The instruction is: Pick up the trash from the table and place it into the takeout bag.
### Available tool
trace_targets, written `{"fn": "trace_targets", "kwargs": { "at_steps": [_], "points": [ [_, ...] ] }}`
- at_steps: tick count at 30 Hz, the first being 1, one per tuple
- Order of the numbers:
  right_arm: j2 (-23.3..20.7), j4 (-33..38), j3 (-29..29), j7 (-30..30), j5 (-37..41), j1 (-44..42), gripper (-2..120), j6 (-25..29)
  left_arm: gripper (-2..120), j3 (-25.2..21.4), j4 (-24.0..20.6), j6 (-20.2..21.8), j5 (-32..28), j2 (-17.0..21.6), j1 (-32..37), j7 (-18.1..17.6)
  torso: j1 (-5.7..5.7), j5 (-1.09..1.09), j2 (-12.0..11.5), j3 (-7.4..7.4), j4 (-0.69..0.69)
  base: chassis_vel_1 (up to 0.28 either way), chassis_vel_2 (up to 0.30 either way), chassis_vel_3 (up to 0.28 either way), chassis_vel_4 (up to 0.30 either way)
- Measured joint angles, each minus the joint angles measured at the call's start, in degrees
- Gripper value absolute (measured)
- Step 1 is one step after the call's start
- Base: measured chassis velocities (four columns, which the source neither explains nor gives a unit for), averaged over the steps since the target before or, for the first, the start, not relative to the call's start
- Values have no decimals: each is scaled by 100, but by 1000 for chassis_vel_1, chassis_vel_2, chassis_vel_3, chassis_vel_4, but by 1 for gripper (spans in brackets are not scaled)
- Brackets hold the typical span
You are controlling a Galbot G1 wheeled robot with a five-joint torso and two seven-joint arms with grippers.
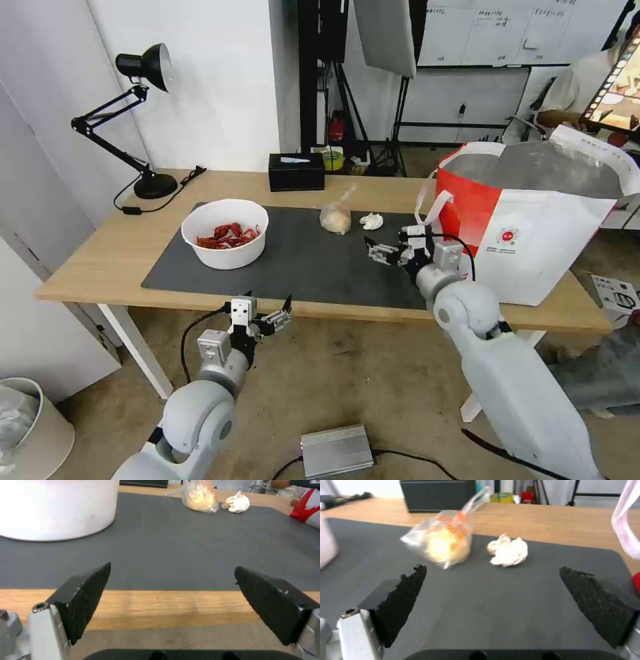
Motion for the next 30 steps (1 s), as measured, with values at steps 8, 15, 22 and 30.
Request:
{"fn": "trace_targets", "kwargs": {
  "at_steps": [8,15,22,30],
  "points": [
    [470,-1031,-361,491,-199,962,100,-77,100,-10,45,-93,9,20,2,-10,0,-1,0,0,1,0,0,0,0],
    [907,-1605,-608,1137,-480,1411,100,-200,100,-7,39,-110,12,6,44,-10,1,-1,1,0,2,0,0,0,0],
    [1260,-2067,-622,1483,-632,1666,100,-336,100,-47,38,-128,7,58,76,-9,0,0,1,0,1,0,0,0,0],
    [1499,-2608,-565,1562,-890,1962,100,-346,100,-4,59,-128,3,42,47,-8,0,0,1,0,1,0,0,0,0]
  ]
}}
